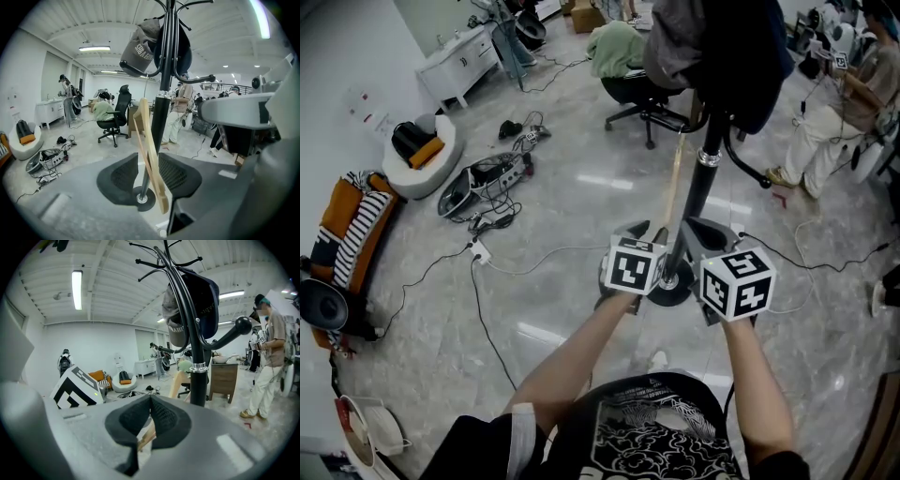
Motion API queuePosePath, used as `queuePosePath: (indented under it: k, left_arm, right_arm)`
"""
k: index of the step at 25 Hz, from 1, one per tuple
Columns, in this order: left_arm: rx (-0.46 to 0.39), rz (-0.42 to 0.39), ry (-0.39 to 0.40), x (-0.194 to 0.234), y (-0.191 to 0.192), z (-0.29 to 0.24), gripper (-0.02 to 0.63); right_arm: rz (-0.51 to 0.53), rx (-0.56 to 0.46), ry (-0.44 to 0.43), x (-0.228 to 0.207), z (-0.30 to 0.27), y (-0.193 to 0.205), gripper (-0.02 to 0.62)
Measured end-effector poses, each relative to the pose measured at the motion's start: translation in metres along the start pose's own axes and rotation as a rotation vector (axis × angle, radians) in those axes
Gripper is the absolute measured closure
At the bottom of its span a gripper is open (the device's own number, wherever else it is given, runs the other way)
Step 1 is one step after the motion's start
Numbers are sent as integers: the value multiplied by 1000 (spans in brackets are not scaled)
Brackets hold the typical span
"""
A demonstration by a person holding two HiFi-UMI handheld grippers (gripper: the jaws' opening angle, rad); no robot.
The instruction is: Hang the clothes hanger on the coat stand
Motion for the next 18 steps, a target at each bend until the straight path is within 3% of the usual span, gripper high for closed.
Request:
queuePosePath:
  k: [18]
  left_arm:
    - [-158,-23,101,-32,-30,67,491]
  right_arm:
    - [-4,-39,39,30,31,-3,595]
Point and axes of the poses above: the fingertips, and each gripper's own axes: z backward along the fingers, x to its left, y out of its underside, the point moved 4 cm from there along z, backward along the fingers, and after that the axes turned 3 degrees about y, right-handed, at the moved point
